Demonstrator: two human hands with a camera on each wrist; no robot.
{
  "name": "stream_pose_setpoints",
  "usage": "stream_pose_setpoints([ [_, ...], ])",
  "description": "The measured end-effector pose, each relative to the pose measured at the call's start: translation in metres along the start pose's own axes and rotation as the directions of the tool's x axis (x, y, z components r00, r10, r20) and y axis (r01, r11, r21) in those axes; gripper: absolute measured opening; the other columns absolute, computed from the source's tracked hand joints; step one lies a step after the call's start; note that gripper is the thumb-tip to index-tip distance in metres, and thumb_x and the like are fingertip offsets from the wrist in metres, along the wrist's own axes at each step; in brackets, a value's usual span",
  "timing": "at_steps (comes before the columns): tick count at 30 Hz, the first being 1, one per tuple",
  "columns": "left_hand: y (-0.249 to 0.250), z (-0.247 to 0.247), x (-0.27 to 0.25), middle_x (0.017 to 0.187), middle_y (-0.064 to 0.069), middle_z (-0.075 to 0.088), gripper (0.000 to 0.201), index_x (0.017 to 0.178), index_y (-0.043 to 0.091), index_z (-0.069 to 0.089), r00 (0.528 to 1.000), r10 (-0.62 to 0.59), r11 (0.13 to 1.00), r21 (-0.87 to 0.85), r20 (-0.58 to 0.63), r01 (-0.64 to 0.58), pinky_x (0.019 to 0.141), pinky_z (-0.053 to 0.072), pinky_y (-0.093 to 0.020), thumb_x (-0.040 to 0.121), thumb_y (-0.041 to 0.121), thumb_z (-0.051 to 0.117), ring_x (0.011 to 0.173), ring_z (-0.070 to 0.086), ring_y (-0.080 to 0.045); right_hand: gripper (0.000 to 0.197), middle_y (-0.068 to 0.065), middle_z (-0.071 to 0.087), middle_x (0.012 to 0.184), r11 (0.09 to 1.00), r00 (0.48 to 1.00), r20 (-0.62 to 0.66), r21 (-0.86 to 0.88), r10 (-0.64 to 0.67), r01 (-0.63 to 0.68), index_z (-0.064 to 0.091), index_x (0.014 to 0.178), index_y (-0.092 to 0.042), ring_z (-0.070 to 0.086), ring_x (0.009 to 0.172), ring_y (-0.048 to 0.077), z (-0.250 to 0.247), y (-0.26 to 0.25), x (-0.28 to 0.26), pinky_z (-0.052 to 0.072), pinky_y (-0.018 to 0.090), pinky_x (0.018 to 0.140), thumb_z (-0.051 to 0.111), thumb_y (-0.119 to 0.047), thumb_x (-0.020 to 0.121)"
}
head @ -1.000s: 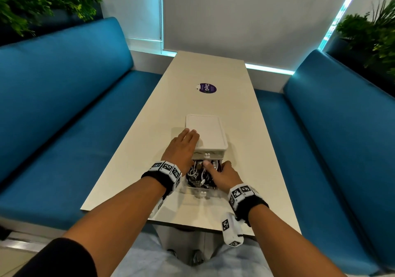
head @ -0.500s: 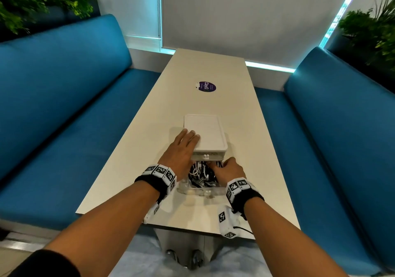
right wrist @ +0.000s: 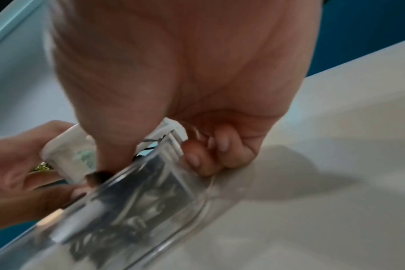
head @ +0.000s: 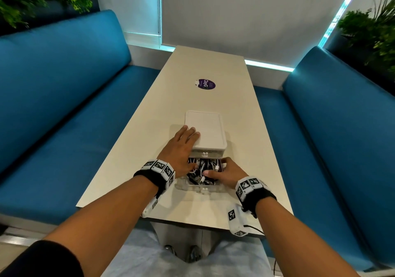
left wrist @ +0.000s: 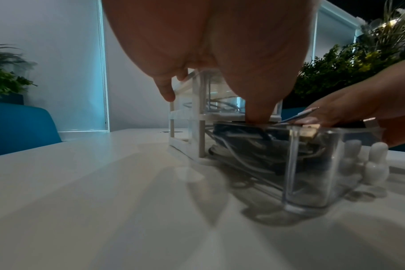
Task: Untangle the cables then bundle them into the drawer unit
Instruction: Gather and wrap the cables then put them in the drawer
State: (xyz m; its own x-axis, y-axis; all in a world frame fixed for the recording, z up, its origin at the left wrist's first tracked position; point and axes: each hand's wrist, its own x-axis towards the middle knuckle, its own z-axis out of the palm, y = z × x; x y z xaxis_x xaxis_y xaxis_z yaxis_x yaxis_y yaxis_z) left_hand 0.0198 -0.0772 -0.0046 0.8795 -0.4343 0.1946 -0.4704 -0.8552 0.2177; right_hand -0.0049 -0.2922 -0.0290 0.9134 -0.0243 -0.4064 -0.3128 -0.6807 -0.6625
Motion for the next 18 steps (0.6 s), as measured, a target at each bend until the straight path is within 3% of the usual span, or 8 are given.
stream_pose_setpoints([
  [2,0.001,-0.002,-0.001,0.163,-0.002,0.011,0.098,0.155,0.018,0.017,1.000,0.004,1.000,-0.022,0.003,-0.004,0.122,0.019,-0.041,0.080,0.046,0.073,0.151,-0.003,-0.022,0.103,0.000,0.064,0.115,1.000,0.998,-0.059,0.014,0.017,-0.016,0.041,0.125,-0.021,0.065,0.102,0.020,0.006,-0.005,-0.001,0.053,0.038,0.091,0.079,-0.074,0.046],
  [7,0.002,-0.010,-0.001,0.164,0.000,0.007,0.109,0.156,0.019,0.013,0.998,-0.013,0.999,-0.028,0.063,0.015,0.122,0.018,-0.040,0.073,0.060,0.071,0.151,-0.007,-0.019,0.074,-0.002,0.057,0.100,1.000,0.981,-0.192,-0.005,0.026,-0.027,0.046,0.116,-0.017,0.056,0.088,0.018,0.006,-0.019,-0.007,0.044,0.027,0.072,0.082,-0.056,0.065],
  [10,0.002,-0.013,0.000,0.164,-0.001,0.005,0.119,0.156,0.019,0.010,0.994,-0.026,1.000,0.019,0.106,0.024,0.122,0.019,-0.042,0.067,0.066,0.074,0.151,-0.006,-0.021,0.070,0.000,0.064,0.099,0.998,0.958,-0.288,-0.063,-0.010,-0.008,0.048,0.110,-0.018,0.063,0.087,0.023,0.007,-0.024,-0.005,0.053,0.031,0.074,0.081,-0.059,0.064],
  [12,0.003,-0.013,0.001,0.164,-0.002,0.006,0.122,0.156,0.019,0.011,0.993,-0.047,0.998,0.045,0.106,0.042,0.121,0.023,-0.044,0.065,0.068,0.075,0.151,-0.004,-0.023,0.072,0.002,0.065,0.105,0.996,0.964,-0.261,-0.089,-0.042,0.019,0.048,0.114,-0.017,0.064,0.094,0.024,0.006,-0.023,-0.005,0.053,0.032,0.077,0.078,-0.061,0.066],
  [14,0.005,-0.011,0.001,0.164,-0.002,0.007,0.123,0.155,0.019,0.012,0.994,-0.062,0.997,0.056,0.093,0.057,0.119,0.025,-0.045,0.063,0.068,0.077,0.151,-0.003,-0.023,0.082,-0.001,0.062,0.108,0.997,0.987,-0.153,-0.067,-0.047,0.037,0.045,0.122,-0.017,0.063,0.100,0.023,0.000,-0.021,-0.010,0.048,0.030,0.077,0.074,-0.069,0.066],
  [16,0.008,-0.008,0.001,0.164,-0.002,0.007,0.124,0.155,0.019,0.012,0.994,-0.076,0.996,0.061,0.076,0.071,0.119,0.026,-0.046,0.062,0.068,0.078,0.151,-0.003,-0.024,0.095,-0.002,0.065,0.107,0.999,0.998,-0.042,-0.001,-0.041,0.041,0.044,0.126,-0.018,0.067,0.093,0.022,-0.010,-0.017,-0.013,0.052,0.033,0.072,0.065,-0.083,0.060],
  [18,0.010,-0.007,0.001,0.164,-0.003,0.007,0.125,0.154,0.019,0.012,0.994,-0.086,0.994,0.069,0.073,0.081,0.119,0.025,-0.046,0.061,0.069,0.078,0.151,-0.003,-0.025,0.085,0.004,0.065,0.105,0.996,0.999,-0.001,0.076,-0.038,0.038,0.046,0.127,-0.018,0.069,0.083,0.022,-0.017,-0.013,-0.011,0.058,0.034,0.067,0.057,-0.080,0.071],
])
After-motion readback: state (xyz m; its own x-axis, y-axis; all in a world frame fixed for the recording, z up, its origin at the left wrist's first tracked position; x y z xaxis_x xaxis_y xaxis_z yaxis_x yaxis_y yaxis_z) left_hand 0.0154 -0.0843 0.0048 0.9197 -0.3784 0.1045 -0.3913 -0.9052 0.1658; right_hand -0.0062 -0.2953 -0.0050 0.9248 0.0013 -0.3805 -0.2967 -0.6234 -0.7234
